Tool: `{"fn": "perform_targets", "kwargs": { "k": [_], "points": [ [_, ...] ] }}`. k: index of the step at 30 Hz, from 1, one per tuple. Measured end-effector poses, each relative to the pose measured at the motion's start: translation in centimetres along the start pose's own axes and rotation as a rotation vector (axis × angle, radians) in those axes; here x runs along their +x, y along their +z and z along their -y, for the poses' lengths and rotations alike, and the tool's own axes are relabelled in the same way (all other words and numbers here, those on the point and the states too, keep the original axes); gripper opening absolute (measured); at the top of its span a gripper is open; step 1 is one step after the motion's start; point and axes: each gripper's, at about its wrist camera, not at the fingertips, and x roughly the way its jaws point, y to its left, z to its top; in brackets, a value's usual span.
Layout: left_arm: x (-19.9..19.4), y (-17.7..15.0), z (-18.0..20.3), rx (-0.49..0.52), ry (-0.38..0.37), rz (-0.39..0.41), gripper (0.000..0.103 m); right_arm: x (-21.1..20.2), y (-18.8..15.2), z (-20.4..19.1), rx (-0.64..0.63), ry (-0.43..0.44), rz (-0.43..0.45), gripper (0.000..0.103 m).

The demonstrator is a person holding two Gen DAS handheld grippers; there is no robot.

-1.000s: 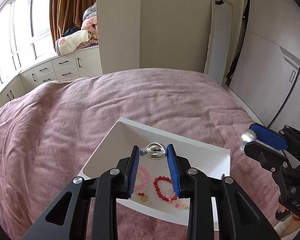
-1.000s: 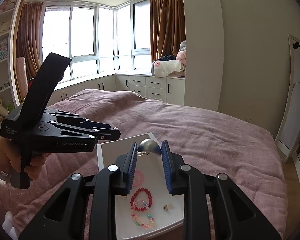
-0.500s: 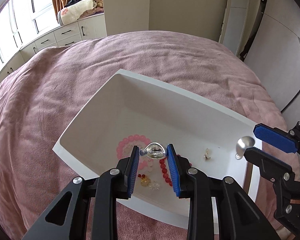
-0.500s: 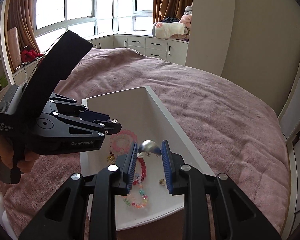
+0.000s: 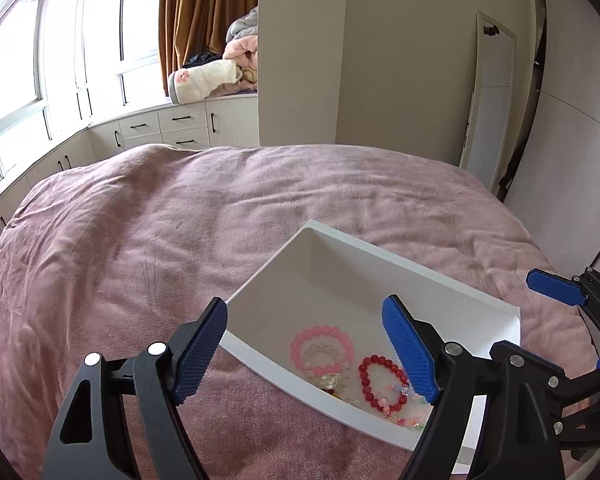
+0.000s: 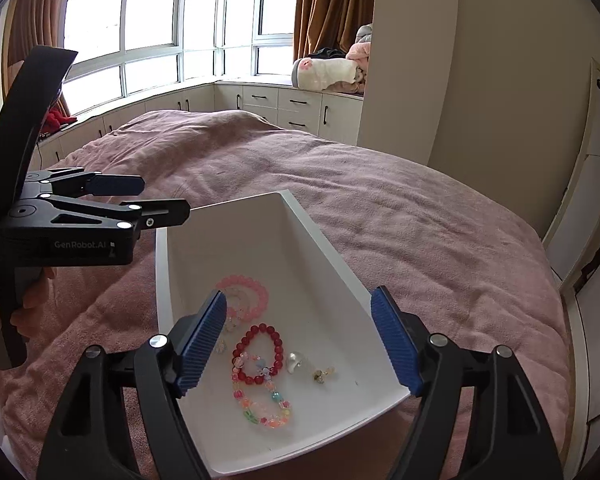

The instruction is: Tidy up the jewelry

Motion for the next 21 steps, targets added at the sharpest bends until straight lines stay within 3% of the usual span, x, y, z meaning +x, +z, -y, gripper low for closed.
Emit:
{"fn": "perform_targets", "kwargs": {
  "k": [7,11,17,21],
  "points": [
    [-5.0,-0.5,-2.2,-0.074,-0.001,0.109,0.09,-3.0,1.0,-0.5,0.001,-0.019,0.082,0.091],
    [-8.1,-0.7,-2.9,-0.101,0.025,0.18,0.093,-6.4,1.8,-0.8,0.016,-0.035,0.187,0.095],
    [-13.4,-1.8,-2.7,-0.127,0.066,0.305,0.099,-12.7,2.4,-1.2,0.053,-0.047,0.424,0.098],
    [-15.6,-3.2,-2.1,-0.169,0.094,0.334,0.1,-15.9,1.4,-1.4,0.05,-0.035,0.454,0.098]
  ]
}}
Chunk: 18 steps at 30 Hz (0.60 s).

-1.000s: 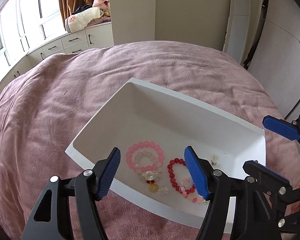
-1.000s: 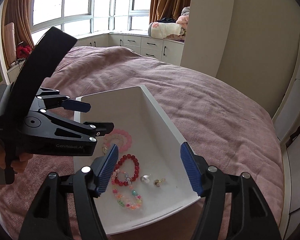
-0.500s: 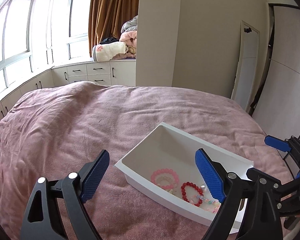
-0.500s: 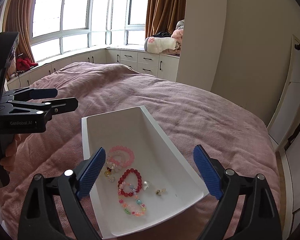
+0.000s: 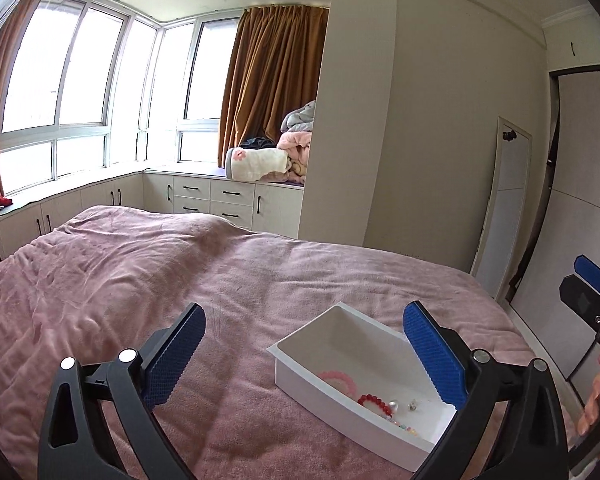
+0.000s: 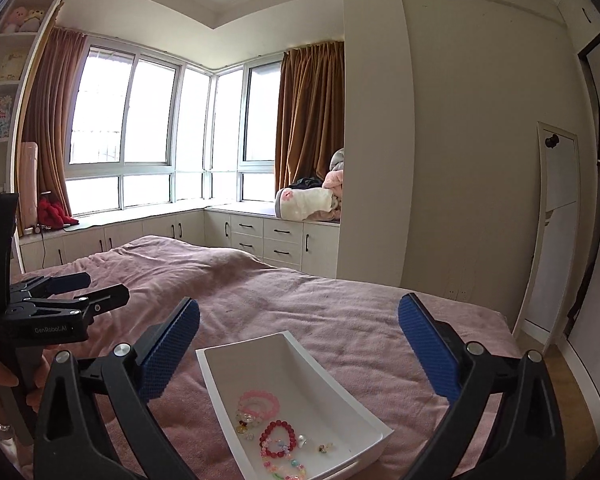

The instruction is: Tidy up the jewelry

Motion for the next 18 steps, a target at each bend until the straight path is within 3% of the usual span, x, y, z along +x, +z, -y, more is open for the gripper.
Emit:
{"fn": "perform_targets", "kwargs": {
  "k": [5,13,18],
  "points": [
    [-1.5,-2.7,2.0,0.06,0.05,-0.011,0.1,-2.4,-2.1,-0.2,-0.018,-0.015,-0.061,0.098],
    [-2.8,-9.1,6.3,0.201,0.075,0.027,0.1,-3.0,-9.4,1.0,0.076,-0.019,-0.165,0.098],
    [-2.0,-12.0,7.4,0.227,0.066,-0.04,0.1,-2.3,-13.0,1.0,0.032,-0.062,-0.212,0.098]
  ]
}}
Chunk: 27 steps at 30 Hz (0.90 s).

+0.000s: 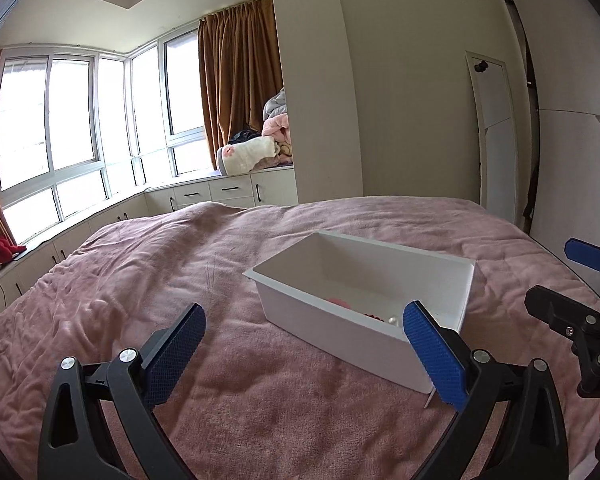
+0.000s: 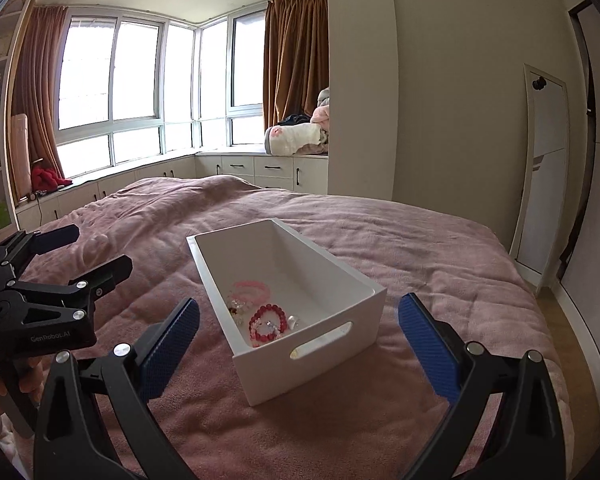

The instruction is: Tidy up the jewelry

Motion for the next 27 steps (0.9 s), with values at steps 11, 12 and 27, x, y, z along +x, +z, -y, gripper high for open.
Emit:
{"fn": "perform_targets", "kwargs": {
  "k": [11,12,27],
  "points": [
    [3.0,-3.0,0.0,-0.066,0.016,-0.095,0.1,1.3,-1.9,-0.5,-0.039,-0.01,-0.044,0.098],
    [3.0,-3.0,0.1,-0.066,0.015,-0.09,0.1,1.3,-1.9,-0.6,-0.045,-0.011,-0.042,0.098],
    [2.5,-2.1,0.9,-0.073,0.023,-0.064,0.1,1.4,-1.9,-0.3,-0.023,0.014,-0.044,0.098]
  ]
}}
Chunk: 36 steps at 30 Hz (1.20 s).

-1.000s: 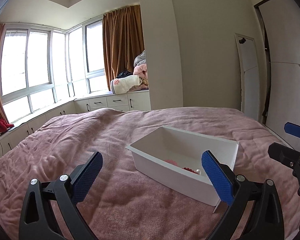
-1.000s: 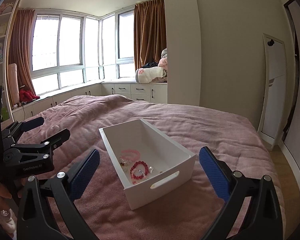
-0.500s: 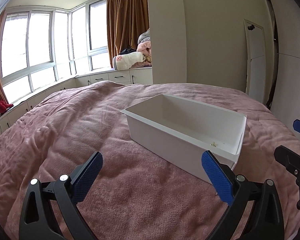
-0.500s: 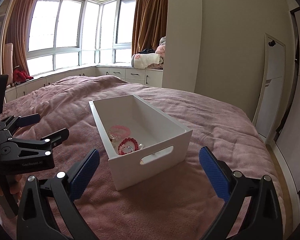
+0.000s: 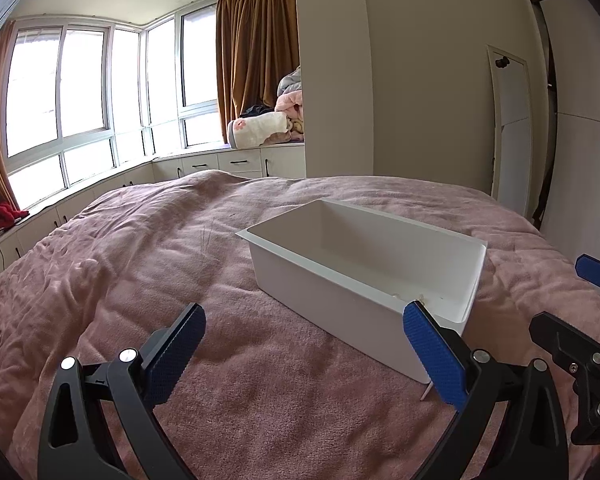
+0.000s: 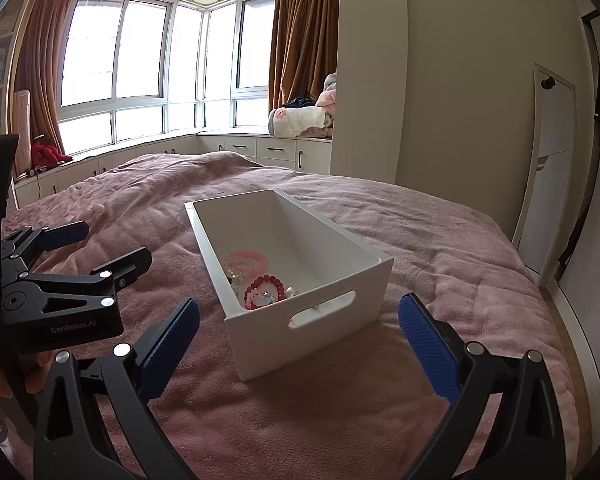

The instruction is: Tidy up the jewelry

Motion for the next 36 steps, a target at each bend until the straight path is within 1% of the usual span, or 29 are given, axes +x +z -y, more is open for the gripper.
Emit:
{"fn": "perform_targets", "kwargs": {
  "k": [8,19,25,29,32,36],
  "points": [
    [-0.35,0.09,-0.49,-0.018,0.004,0.006,0.1,0.21,-0.07,-0.03,-0.004,0.001,-0.005,0.098],
    [-0.45,0.21,-0.7,-0.012,0.011,0.013,0.1,0.16,-0.02,-0.04,-0.002,0.004,-0.003,0.098],
    [-0.35,0.19,-0.7,-0.018,-0.001,0.009,0.1,0.14,-0.01,-0.05,-0.002,0.006,0.0,0.098],
    [-0.52,0.08,-0.47,-0.002,0.001,0.019,0.1,0.27,-0.01,-0.08,-0.006,0.006,-0.004,0.098],
    [-0.64,0.06,-0.52,-0.009,-0.009,0.024,0.1,0.27,-0.03,-0.04,-0.005,0.008,-0.002,0.098],
    [-0.45,0.05,-0.45,-0.004,-0.009,0.013,0.1,0.27,-0.03,-0.04,-0.005,0.009,-0.004,0.098]
  ]
}}
